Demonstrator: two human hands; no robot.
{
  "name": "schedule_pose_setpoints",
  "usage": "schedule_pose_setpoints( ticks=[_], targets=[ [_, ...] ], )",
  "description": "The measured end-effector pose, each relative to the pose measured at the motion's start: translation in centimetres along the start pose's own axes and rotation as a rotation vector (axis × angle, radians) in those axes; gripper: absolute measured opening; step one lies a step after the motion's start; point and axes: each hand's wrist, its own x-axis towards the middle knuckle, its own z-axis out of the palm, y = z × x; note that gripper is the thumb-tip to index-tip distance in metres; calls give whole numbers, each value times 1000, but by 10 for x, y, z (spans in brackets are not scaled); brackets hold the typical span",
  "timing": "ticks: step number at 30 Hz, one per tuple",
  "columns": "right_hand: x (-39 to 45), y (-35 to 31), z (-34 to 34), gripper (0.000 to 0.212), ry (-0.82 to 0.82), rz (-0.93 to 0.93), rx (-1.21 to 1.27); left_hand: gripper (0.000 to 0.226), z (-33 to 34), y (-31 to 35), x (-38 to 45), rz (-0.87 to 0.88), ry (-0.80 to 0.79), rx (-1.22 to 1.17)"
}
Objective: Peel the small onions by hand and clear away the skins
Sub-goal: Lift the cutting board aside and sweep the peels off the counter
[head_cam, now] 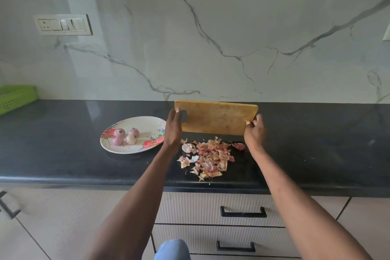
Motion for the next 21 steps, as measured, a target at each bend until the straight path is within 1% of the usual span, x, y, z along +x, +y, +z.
schedule_pose_setpoints(
  ticks=[3, 5, 9, 12, 14, 16, 17, 18, 19, 21],
  targets=[
    [3, -3, -2, 20, -43, -36, -18, 34, -2, -4, -1, -57, -2, -7],
    [7, -6, -4, 18, -32, -54, -3, 36, -4, -3, 1, -55, -17, 2],
    [12, -8, -10, 10, -134, -25, -58, 51, -5, -1, 11, -119, -61, 25],
    [12, -3, -16, 6, -133, -8, -24, 62, 0, 7, 20, -110, -83, 31],
    [15, 4, -21, 7, -84, 17, 60, 63, 9, 14, 26, -87, -112, 34],
    [19, 5, -28, 16, 10, 90, 183, 63, 23, 24, 32, -79, -139, 4],
    [22, 3, -35, 21, 72, 145, 250, 55, 33, 32, 34, -85, -155, -8],
    [26, 1, -42, 26, 134, 209, 302, 41, 41, 37, 37, -91, -174, -32],
    [30, 1, -51, 27, 205, 273, 333, 37, 53, 41, 40, -95, -176, -39],
    [32, 0, -67, 22, 336, 394, 345, 38, 70, 44, 44, -78, -141, -39]
  ],
)
